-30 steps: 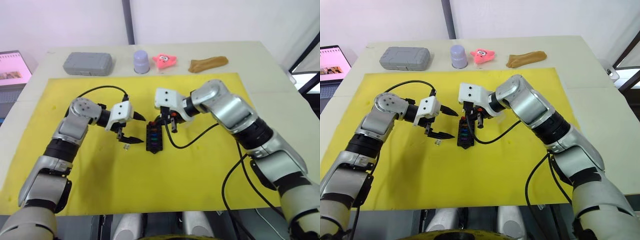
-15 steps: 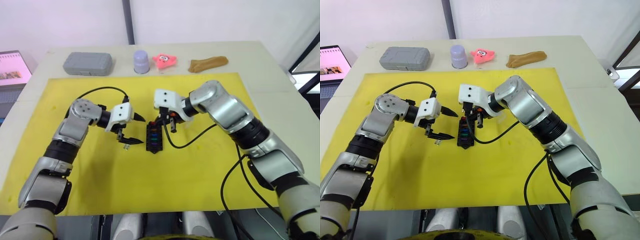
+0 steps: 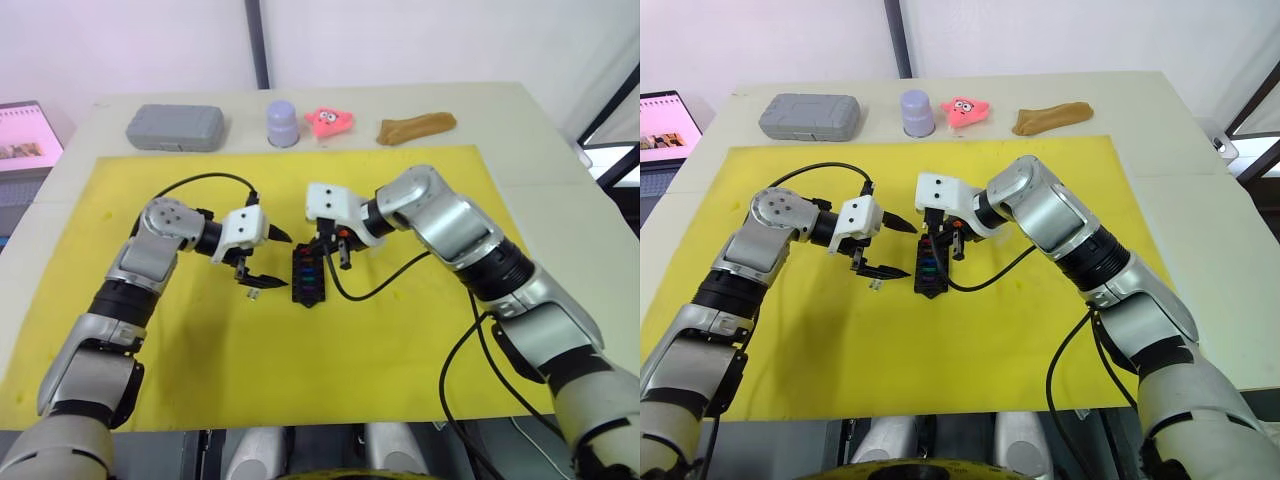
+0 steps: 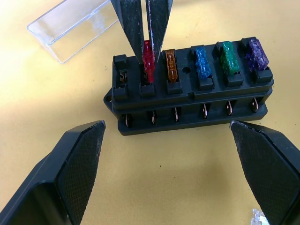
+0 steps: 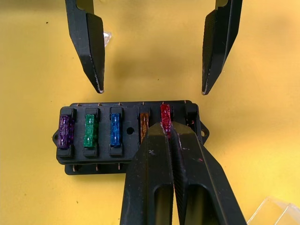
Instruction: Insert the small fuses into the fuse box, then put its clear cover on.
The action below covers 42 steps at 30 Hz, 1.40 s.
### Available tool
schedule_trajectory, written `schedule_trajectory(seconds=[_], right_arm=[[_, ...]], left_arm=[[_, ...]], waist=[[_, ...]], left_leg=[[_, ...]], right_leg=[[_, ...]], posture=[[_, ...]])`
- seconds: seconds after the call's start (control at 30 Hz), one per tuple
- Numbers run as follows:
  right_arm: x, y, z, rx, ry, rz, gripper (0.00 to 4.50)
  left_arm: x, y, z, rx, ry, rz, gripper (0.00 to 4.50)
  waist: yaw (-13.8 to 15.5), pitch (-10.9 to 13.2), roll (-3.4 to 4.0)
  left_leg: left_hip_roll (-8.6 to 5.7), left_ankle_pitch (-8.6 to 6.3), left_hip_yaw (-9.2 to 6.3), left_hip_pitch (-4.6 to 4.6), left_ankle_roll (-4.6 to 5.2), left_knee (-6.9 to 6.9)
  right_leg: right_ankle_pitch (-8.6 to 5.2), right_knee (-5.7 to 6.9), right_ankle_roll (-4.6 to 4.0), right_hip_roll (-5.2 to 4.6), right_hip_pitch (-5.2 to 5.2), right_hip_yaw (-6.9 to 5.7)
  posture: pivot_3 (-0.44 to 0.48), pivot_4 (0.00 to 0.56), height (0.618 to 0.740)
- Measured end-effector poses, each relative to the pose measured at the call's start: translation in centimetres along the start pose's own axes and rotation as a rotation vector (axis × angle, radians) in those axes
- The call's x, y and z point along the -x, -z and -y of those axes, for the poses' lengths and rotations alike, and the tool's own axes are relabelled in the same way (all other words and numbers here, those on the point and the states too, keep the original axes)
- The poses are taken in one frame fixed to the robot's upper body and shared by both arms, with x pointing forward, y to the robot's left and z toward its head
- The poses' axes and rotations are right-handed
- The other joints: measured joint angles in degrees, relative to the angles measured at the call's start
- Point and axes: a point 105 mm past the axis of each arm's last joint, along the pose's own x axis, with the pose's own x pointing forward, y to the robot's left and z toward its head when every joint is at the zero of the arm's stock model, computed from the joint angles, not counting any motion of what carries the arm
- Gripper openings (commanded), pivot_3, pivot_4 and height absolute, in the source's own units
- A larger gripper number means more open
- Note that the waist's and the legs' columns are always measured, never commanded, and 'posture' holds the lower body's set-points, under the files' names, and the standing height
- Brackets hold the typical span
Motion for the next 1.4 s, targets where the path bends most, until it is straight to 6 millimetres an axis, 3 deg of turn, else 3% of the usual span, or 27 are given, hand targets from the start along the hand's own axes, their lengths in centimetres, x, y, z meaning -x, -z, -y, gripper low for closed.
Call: schedule_trajectory(seconds=[1.4], right_arm=[[-0.55,0.58,0.12,0.012,0.008,-0.036,0.0]], left_arm=[[-0.25,-0.24,0.32,-0.019,0.002,0.003,4.48]], waist=[[-0.06,-0.01,0.02]], left_leg=[[0.0,0.0,0.01,0.04,0.0,0.0]], right_leg=[[0.0,0.02,0.0,0.0,0.01,0.0]], posture=[[0.0,0.15,0.74]])
